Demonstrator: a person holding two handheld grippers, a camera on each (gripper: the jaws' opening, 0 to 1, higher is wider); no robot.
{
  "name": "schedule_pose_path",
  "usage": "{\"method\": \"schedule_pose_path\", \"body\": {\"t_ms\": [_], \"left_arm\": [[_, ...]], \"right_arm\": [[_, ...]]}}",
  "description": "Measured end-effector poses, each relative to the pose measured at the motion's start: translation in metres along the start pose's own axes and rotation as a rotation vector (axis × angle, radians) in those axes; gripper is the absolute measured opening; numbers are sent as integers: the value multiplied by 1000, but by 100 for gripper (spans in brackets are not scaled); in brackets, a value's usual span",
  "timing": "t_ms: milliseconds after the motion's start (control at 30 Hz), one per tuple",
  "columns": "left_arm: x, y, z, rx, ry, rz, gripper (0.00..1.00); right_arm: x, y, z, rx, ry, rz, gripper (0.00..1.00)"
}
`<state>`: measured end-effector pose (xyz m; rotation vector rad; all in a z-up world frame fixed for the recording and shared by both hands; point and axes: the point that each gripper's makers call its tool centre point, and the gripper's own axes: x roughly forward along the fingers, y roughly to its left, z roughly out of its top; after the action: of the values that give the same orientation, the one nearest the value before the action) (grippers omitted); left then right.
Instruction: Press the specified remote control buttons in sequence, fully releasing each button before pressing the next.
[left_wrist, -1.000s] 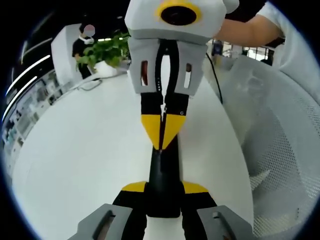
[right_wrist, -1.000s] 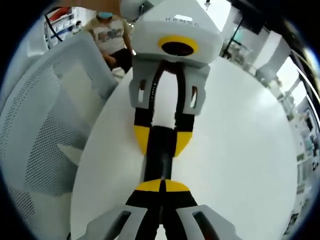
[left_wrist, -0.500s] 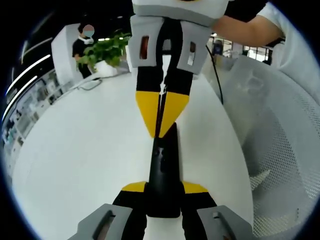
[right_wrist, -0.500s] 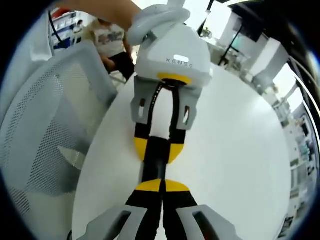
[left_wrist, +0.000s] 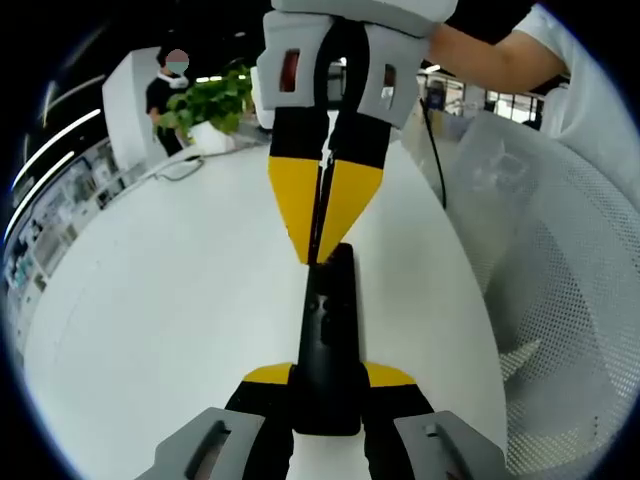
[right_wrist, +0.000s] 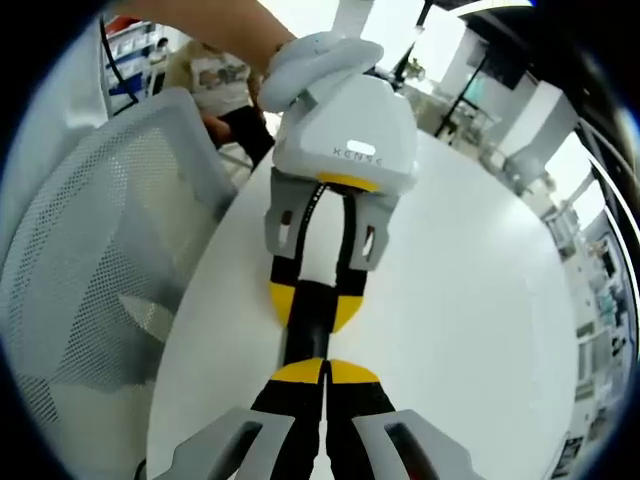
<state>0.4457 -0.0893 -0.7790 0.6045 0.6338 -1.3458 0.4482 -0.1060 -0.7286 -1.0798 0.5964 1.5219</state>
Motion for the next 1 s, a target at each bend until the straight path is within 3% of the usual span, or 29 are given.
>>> {"method": "schedule_pose_path", "body": {"t_ms": [1000], "left_arm": [[0,0,0,-3,-11,2,24]], "right_arm": [[20,19,-13,36,18,68,0]]}}
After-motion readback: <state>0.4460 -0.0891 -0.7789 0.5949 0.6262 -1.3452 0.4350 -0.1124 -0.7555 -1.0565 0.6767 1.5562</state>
